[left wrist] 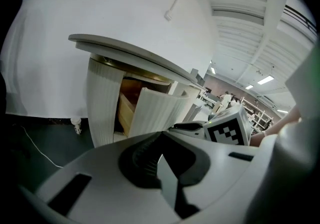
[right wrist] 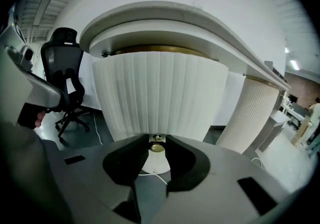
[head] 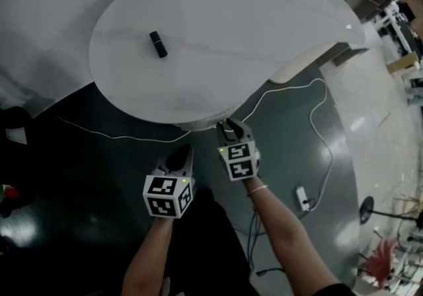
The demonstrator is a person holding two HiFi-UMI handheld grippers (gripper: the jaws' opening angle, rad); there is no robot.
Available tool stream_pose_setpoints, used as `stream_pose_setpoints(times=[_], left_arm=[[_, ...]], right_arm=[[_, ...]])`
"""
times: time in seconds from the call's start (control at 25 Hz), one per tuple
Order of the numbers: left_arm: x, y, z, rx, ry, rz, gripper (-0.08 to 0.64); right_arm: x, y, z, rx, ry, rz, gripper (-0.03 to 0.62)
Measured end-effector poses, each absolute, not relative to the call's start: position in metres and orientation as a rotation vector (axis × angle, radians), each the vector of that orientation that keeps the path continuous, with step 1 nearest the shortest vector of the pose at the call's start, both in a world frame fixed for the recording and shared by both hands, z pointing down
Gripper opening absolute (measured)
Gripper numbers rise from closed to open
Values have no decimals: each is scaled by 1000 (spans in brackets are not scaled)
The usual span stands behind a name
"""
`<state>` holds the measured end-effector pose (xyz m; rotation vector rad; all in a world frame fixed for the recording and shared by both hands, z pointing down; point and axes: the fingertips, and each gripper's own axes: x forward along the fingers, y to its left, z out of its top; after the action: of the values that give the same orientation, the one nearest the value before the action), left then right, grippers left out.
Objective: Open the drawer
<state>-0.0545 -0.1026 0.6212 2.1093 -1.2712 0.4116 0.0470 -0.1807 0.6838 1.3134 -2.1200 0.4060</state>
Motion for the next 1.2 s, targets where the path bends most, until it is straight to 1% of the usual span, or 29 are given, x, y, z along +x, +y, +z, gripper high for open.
stream_pose_setpoints(times=[0.8,1.2], left_arm=[[-51,-54,599,2014,-1240,515,3],[-57,-51,587,2012,-1251,553,3]], right_arm=[[92,-100,696,1236,-1963,547,101],[102,-77,699,1207,-1913,586,101]])
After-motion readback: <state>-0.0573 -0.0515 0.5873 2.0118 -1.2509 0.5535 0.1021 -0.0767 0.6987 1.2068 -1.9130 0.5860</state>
